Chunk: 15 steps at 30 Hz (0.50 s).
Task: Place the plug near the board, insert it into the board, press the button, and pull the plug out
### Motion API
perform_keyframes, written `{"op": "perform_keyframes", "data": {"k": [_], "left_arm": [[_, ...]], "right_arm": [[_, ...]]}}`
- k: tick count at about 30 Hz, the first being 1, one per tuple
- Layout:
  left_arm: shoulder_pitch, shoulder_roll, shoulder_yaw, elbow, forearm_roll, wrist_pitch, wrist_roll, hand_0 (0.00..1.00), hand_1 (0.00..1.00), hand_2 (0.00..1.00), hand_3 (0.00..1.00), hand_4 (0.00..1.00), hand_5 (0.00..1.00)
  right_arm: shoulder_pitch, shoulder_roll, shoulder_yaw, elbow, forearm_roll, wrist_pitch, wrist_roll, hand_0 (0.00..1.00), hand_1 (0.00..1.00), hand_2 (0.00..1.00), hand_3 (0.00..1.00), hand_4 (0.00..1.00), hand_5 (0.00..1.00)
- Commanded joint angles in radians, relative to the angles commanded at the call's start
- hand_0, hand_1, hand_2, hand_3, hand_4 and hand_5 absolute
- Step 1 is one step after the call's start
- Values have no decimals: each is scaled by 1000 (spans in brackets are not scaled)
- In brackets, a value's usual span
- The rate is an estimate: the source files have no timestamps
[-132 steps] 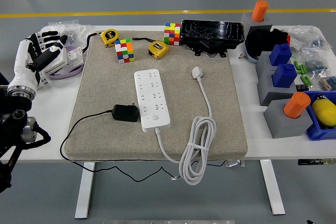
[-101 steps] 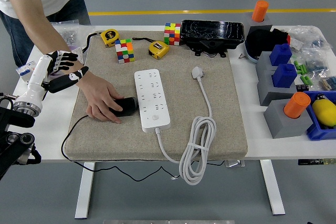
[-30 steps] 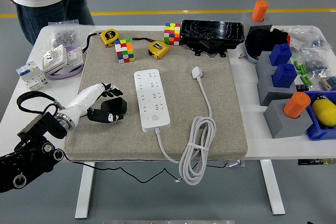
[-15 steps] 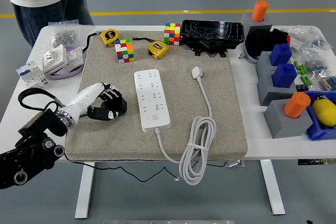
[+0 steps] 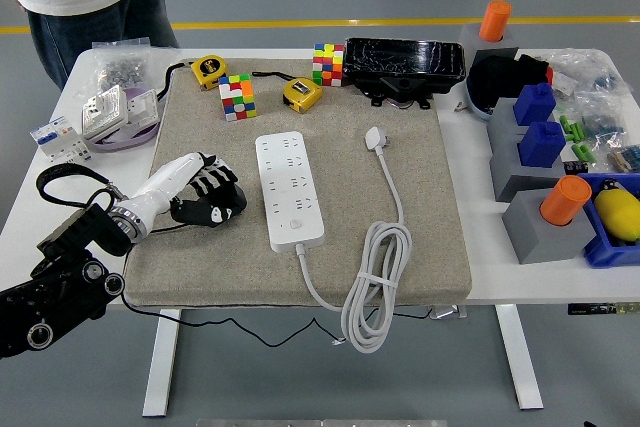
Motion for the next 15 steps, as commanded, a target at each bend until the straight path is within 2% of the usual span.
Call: {"op": "perform_keyframes", "data": {"k": [6,15], "left_arm": [[3,3,-6,-6,2,2,-11,345,356,434,551,650,2],[-4,2,-7,-13,-11,-5,-21,342,352,427,553,640,2]], "right_arm": [[4,-4,2,13,-5,-3,2,684,688,697,602,939,532],[-2,1,-3,-2,1,2,-1,682,688,697,602,938,532]]}}
